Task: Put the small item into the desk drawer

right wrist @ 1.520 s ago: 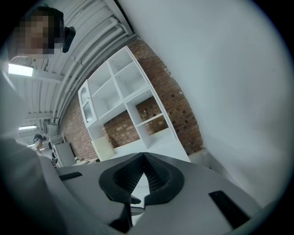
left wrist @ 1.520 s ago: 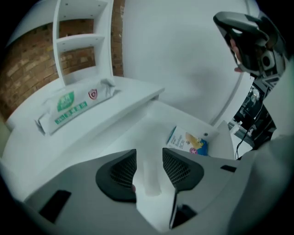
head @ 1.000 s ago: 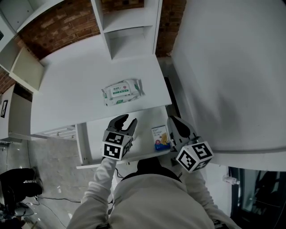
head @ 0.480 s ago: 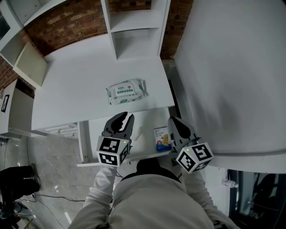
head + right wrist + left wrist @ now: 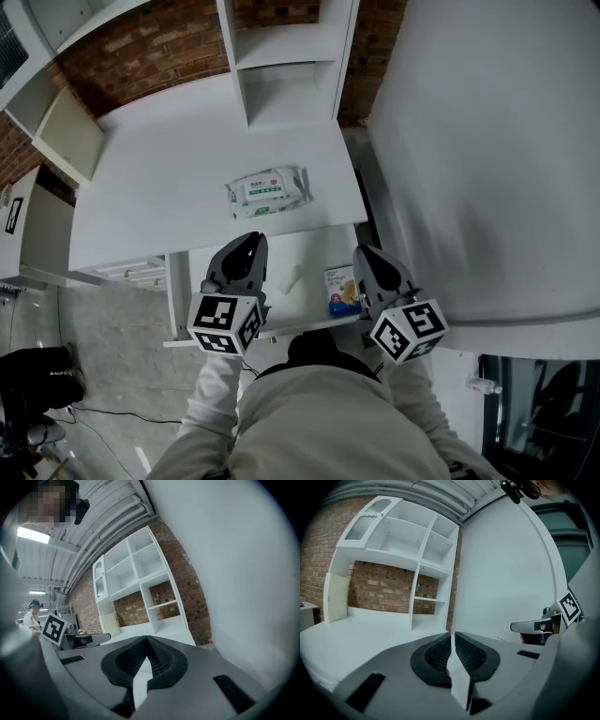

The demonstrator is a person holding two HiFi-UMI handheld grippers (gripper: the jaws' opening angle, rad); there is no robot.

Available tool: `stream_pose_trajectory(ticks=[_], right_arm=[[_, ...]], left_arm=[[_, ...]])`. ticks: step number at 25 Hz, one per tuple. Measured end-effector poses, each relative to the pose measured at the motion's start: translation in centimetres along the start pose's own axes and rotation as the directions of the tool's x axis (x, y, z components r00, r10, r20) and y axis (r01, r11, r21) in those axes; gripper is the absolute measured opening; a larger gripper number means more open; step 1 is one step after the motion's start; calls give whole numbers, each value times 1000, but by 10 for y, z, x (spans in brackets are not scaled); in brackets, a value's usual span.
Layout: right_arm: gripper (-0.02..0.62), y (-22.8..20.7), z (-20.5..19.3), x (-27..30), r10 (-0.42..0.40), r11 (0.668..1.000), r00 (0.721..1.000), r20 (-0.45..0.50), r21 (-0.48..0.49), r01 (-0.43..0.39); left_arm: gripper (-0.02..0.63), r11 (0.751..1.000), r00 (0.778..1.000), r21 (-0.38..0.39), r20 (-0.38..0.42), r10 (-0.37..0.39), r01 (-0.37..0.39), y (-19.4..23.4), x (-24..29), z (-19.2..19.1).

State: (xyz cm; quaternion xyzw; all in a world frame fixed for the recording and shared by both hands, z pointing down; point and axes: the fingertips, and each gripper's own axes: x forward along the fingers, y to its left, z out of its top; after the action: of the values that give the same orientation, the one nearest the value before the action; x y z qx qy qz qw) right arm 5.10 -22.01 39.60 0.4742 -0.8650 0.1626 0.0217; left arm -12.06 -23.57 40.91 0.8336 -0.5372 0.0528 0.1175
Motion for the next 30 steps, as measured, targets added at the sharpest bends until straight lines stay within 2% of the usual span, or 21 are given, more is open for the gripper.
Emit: stream_pose_trajectory(ticks=[11, 30], right_arm=[[28, 3, -1, -5, 5, 1000, 1000, 2, -23, -5], [26, 10, -1, -13, -1, 999, 1000, -9, -53, 0]], left_arm=[[25, 998, 997, -47, 61, 40, -37, 3, -20, 8], [25, 997, 995, -60, 78, 63, -58, 9, -39, 12]])
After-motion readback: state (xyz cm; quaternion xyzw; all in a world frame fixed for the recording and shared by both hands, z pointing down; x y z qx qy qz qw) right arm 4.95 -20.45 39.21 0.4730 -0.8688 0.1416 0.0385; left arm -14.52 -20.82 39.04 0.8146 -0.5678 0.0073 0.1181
